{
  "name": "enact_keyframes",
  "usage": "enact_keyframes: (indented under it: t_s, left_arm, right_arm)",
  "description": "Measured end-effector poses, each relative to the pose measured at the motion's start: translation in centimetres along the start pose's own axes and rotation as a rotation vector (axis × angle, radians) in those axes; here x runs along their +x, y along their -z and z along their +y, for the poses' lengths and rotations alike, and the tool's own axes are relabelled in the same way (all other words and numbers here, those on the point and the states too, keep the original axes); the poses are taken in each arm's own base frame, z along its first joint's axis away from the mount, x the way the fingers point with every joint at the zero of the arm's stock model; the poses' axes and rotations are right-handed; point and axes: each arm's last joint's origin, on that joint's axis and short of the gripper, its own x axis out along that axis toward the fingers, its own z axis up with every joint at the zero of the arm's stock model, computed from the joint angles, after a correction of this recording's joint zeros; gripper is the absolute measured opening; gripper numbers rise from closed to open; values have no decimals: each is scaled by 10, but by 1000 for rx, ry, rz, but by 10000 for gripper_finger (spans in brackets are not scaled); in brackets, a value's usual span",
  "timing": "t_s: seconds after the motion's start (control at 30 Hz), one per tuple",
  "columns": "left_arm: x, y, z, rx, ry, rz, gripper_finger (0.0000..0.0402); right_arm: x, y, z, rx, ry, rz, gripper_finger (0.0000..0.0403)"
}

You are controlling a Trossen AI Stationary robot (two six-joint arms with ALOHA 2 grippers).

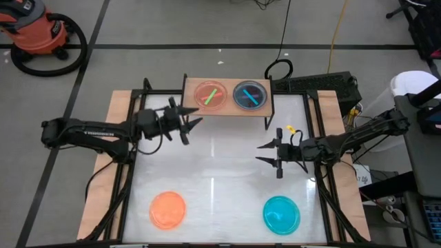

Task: Place and stack plates onto a shelf
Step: Stack the blue plate on top of the green plate on the shelf

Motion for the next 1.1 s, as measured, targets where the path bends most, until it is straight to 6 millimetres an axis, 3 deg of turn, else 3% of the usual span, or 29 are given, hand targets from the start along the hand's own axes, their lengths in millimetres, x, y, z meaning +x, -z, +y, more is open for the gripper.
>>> enact_keyframes:
  t_s: [0.17, 0.57, 1.1]
  left_arm:
    - [-4, 13, -2, 6, 3, 17, 193]
    - [-3, 12, -2, -1, 5, 21, 193]
    - [-4, 12, -7, -24, 27, 18, 193]
  right_arm:
    - [6, 0, -2, 10, 22, -12, 160]
    - [14, 5, -7, 11, 51, 11, 160]
    - [-18, -17, -8, 93, -113, -109, 160]
